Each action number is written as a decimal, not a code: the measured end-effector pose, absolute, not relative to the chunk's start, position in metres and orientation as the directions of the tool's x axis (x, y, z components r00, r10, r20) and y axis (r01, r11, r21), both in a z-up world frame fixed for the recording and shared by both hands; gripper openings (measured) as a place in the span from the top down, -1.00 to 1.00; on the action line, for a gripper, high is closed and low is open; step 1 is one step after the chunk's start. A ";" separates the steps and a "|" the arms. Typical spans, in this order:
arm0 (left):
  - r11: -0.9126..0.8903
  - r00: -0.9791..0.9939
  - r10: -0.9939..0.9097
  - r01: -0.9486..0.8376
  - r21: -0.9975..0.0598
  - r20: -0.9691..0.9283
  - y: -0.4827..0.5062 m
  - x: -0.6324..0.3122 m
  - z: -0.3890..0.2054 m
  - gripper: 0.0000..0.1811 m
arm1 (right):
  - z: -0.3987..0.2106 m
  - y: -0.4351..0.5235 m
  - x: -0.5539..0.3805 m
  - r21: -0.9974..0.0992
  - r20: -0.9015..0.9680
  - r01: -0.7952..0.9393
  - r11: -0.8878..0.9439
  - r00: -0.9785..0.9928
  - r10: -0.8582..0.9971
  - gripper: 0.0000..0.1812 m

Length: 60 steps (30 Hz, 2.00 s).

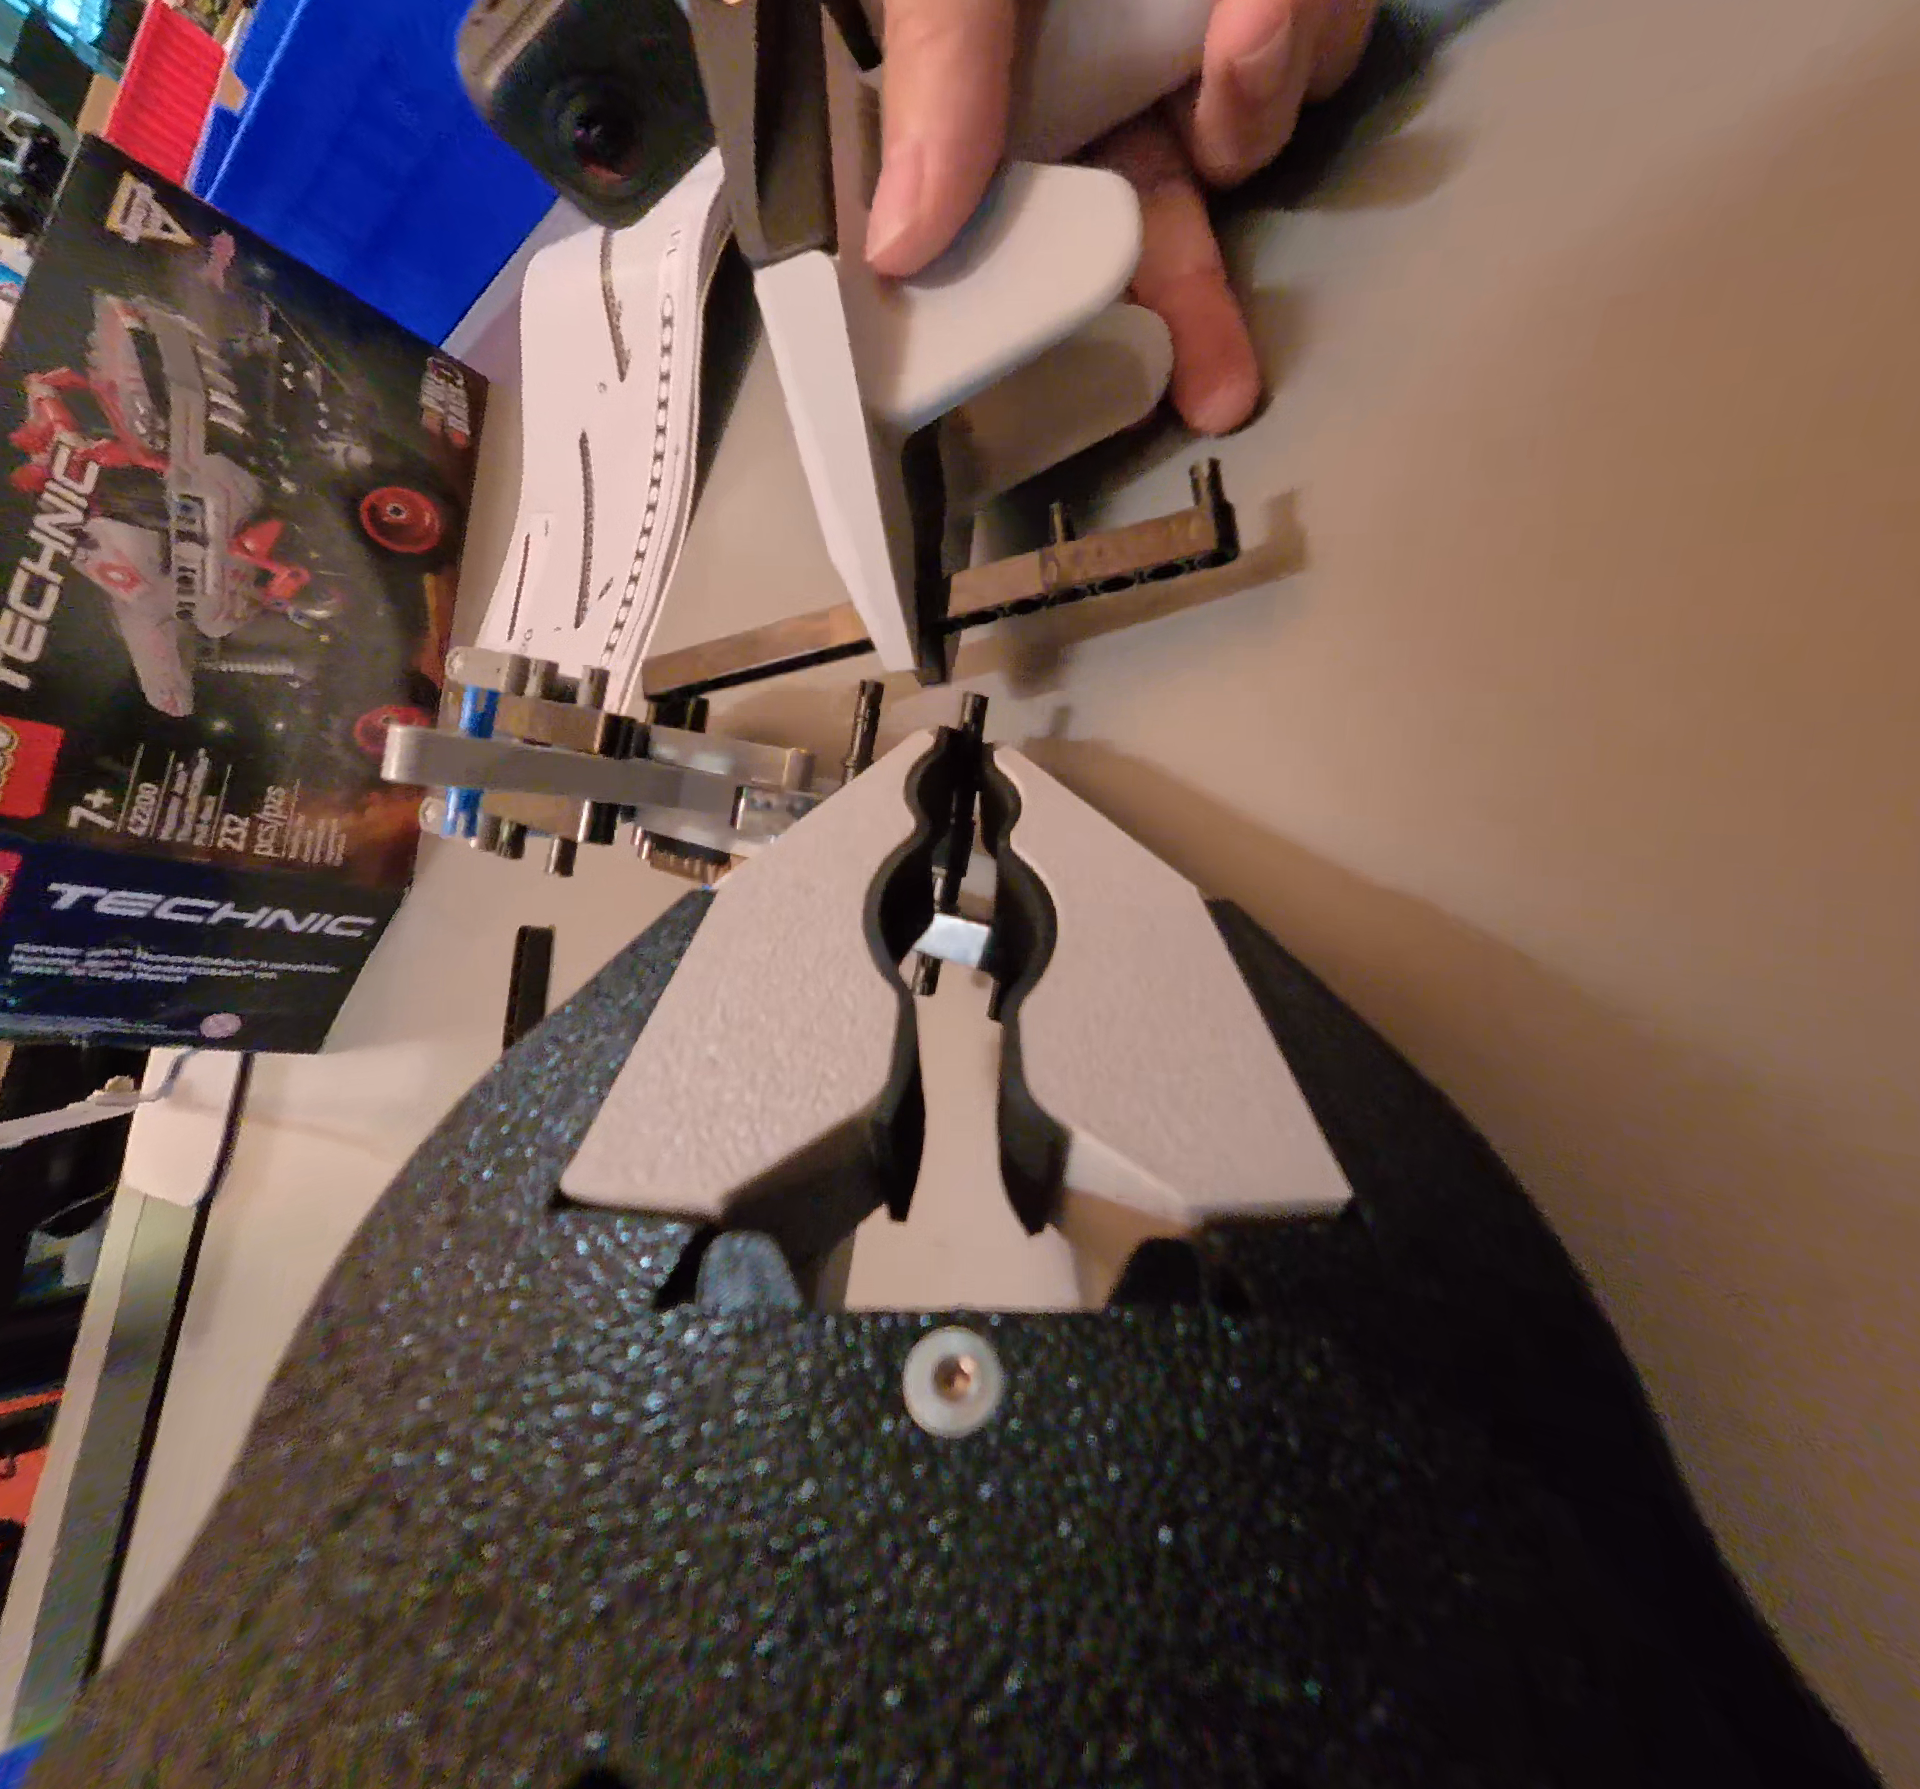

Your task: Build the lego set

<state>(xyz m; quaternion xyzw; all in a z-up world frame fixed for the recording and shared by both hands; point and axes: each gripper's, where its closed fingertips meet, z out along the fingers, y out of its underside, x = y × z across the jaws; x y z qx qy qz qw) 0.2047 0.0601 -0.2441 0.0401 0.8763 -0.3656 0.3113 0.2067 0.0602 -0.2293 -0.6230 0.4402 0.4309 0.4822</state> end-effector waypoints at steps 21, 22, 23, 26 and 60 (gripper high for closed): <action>0.197 -0.692 -0.574 -0.636 -0.746 0.439 0.111 0.232 -0.218 0.68 | -0.232 0.061 0.213 -0.253 -0.950 -0.964 -0.088 0.264 -0.168 0.95; 0.171 -0.654 -0.546 -0.699 -0.694 0.524 0.108 0.229 -0.221 0.67 | -0.232 0.060 0.214 -0.257 -0.949 -0.963 -0.081 0.267 -0.169 0.95; 0.159 -0.622 -0.519 -0.744 -0.648 0.586 0.104 0.226 -0.225 0.66 | -0.232 0.060 0.215 -0.261 -0.948 -0.962 -0.077 0.270 -0.169 0.95; 0.178 -0.546 -0.487 -0.826 -0.535 0.681 0.094 0.221 -0.240 0.65 | -0.231 0.060 0.212 -0.262 -0.947 -0.960 -0.099 0.275 -0.163 0.95; -0.091 -0.583 -0.269 -0.777 -0.623 0.767 0.071 0.239 -0.204 0.95 | -0.200 0.033 0.239 -0.632 -0.766 -0.768 -0.107 0.639 -0.062 0.94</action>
